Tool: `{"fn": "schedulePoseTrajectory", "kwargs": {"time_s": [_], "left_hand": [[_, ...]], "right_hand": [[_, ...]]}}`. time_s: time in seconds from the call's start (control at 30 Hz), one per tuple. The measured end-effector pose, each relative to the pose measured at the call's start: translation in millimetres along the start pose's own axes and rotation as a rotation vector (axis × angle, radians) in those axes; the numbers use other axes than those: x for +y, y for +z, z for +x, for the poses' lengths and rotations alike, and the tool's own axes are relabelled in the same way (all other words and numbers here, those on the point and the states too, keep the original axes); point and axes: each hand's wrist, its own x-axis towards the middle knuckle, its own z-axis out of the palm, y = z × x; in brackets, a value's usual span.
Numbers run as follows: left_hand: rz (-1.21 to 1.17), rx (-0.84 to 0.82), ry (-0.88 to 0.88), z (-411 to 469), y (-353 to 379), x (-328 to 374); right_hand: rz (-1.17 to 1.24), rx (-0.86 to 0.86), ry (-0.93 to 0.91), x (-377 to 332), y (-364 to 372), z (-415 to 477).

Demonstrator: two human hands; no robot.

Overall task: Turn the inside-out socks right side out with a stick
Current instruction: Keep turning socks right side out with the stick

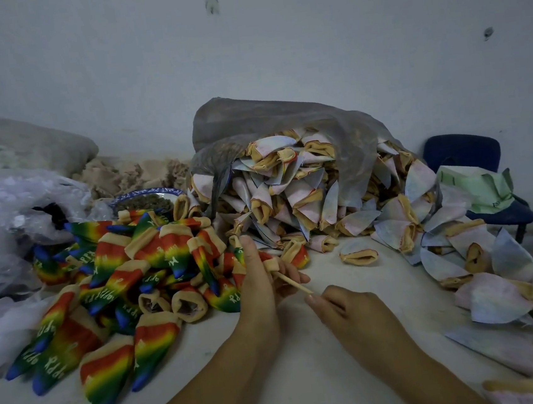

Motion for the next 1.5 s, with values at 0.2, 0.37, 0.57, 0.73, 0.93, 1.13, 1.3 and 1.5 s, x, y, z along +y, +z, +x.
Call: {"fn": "schedulePoseTrajectory", "kwargs": {"time_s": [0.2,0.37,0.57,0.73,0.93,1.13,1.3,1.5], "left_hand": [[0.218,0.149,0.048,-2,-4,5],[0.273,0.163,0.042,-9,-1,10],[0.131,0.038,-0.013,-18,14,14],[0.237,-0.016,0.030,-17,13,13],[0.328,0.024,0.069,-13,2,9],[0.179,0.066,0.060,-12,3,9],[0.057,0.161,0.028,-9,0,11],[0.321,0.163,0.048,-5,-4,6]], "right_hand": [[0.021,0.019,0.005,-1,4,0],[0.103,0.025,0.006,-7,12,-1],[0.347,0.046,0.104,-16,15,-1],[0.411,0.035,0.107,-19,13,-1],[0.410,0.002,0.103,-18,11,-1],[0.364,0.009,0.105,-15,10,-3],[0.145,0.039,0.052,-6,9,-1],[-0.135,0.069,-0.042,2,-2,1]]}}
